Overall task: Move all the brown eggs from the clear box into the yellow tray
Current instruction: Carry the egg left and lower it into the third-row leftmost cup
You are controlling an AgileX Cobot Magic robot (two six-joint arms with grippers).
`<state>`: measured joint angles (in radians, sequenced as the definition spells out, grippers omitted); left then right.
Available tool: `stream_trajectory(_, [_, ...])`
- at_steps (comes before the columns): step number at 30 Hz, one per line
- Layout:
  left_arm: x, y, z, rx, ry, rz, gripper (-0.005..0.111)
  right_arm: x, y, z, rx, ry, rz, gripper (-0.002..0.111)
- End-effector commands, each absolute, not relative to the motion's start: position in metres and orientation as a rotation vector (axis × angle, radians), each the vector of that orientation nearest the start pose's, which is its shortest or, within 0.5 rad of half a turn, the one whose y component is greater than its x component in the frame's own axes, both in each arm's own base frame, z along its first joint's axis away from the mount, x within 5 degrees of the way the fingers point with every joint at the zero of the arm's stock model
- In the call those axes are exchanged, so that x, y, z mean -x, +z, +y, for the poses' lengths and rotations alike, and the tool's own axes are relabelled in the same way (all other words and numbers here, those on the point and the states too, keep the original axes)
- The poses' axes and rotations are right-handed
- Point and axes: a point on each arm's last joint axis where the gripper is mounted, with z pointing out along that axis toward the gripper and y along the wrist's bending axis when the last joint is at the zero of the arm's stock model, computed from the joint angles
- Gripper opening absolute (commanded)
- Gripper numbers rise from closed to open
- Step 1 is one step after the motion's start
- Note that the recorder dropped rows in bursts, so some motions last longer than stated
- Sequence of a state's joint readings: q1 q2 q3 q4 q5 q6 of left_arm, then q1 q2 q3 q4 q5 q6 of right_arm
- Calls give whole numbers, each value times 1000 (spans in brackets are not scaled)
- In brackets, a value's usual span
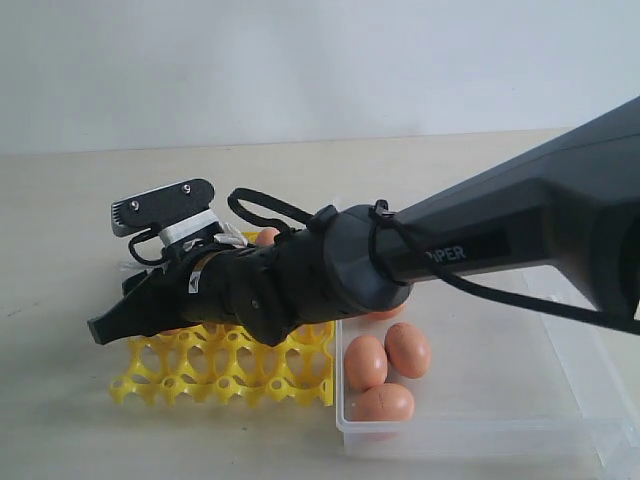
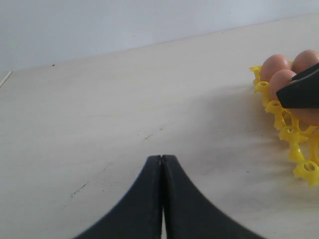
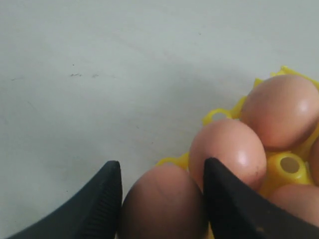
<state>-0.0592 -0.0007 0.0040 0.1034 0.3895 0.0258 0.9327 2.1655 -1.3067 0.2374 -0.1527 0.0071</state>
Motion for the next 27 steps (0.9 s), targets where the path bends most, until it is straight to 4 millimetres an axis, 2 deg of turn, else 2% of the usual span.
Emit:
stream_trajectory(1, [-53,179,0,-136,76,1858,0,-277,126,369,750,613,2119,0])
stream_trajectory(5, [-53,179,0,-136,76,1858,0,-277,127,368,751,614,2119,12])
stream_trajectory(7, [-53,179,0,-136,76,1858,0,-277,131,368,749,618,2113,23])
stream_trajectory(8, [-53,179,0,-136,76,1858,0,-277,136,368,745,624,2103,38])
stream_trajectory(10, [-53,179,0,-136,76,1858,0,-276,142,368,740,631,2091,52])
stream_trajectory(13, [-53,179,0,-136,76,1858,0,-276,154,367,735,642,2074,61])
stream_trajectory(21, [-53,179,0,-136,76,1858,0,-272,164,370,719,668,2042,61])
stream_trajectory(23, [-53,179,0,-136,76,1858,0,-269,164,373,727,673,2040,57])
stream_trajectory(26, [-53,179,0,-136,76,1858,0,-273,167,384,787,663,2090,31])
stream_trajectory(27, [-53,179,0,-136,76,1858,0,-274,166,391,821,655,2098,19])
